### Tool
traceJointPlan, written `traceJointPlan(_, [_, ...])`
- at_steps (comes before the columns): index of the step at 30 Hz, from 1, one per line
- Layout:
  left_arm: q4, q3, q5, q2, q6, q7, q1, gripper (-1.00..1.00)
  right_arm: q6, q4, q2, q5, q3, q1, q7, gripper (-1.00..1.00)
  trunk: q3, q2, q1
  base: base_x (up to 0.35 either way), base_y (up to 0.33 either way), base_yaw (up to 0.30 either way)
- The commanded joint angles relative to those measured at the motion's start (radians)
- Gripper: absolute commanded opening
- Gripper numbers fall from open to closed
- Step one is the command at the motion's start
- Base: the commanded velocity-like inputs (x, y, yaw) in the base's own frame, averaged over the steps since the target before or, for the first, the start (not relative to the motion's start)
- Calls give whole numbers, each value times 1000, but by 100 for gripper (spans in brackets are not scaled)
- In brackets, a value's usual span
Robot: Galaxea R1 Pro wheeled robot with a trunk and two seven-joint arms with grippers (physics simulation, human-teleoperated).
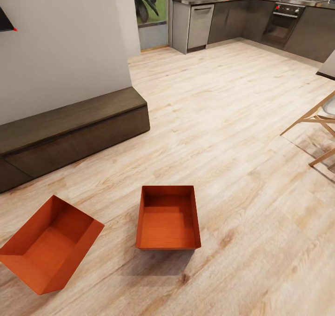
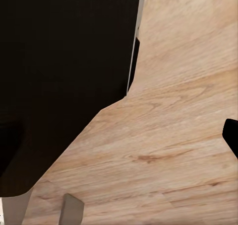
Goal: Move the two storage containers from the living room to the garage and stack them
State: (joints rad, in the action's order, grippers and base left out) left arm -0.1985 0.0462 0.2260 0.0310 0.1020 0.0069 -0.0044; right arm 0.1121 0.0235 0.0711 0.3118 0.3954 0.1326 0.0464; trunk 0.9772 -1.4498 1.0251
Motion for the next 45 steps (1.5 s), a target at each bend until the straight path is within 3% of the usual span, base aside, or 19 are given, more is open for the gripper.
traceJointPlan(1, [-2, 4, 6, 0, 7, 1, 1, 100, 6, 3, 0, 11, 7, 1, 5, 100, 0, 0, 0, 0, 0, 0])
traceJointPlan(17, [-2, 4, 6, 0, 7, 1, 1, 100, 8, 3, -7, 11, 7, 1, -3, 100, 0, 0, 0, 0, 0, 0])
traceJointPlan(21, [-4, 7, 4, 1, 7, 1, 1, 100, 10, 1, 3, 15, 3, 1, -6, 100, 0, 0, 0, 0, 0, 0])
traceJointPlan(26, [-59, 11, 8, 21, 2, 1, 0, 100, -23, -175, 10, 23, -7, 4, -59, 100, 0, 0, 0, 0, 0, 0])
traceJointPlan(32, [-140, 12, 7, 50, 0, 2, 1, 100, -60, -282, 37, 24, -10, 3, -143, 100, 0, 0, 0, 0, 0, 0])
traceJointPlan(36, [-212, 13, 6, 73, 3, 3, 1, 100, -64, -296, 47, 25, -17, 12, -212, 100, 0, 0, 0, 0, 0, 0])
traceJointPlan(41, [-298, 14, 12, 115, 26, 5, -28, 100, -66, -296, 69, 28, -55, 152, -314, 100, 0, 0, 0, 0, 0, 0])
traceJointPlan(45, [-305, 14, 14, 129, 85, 10, -131, 100, -64, -294, 76, 28, -66, 295, -346, 100, 0, 0, 0, 0, 0, 0])
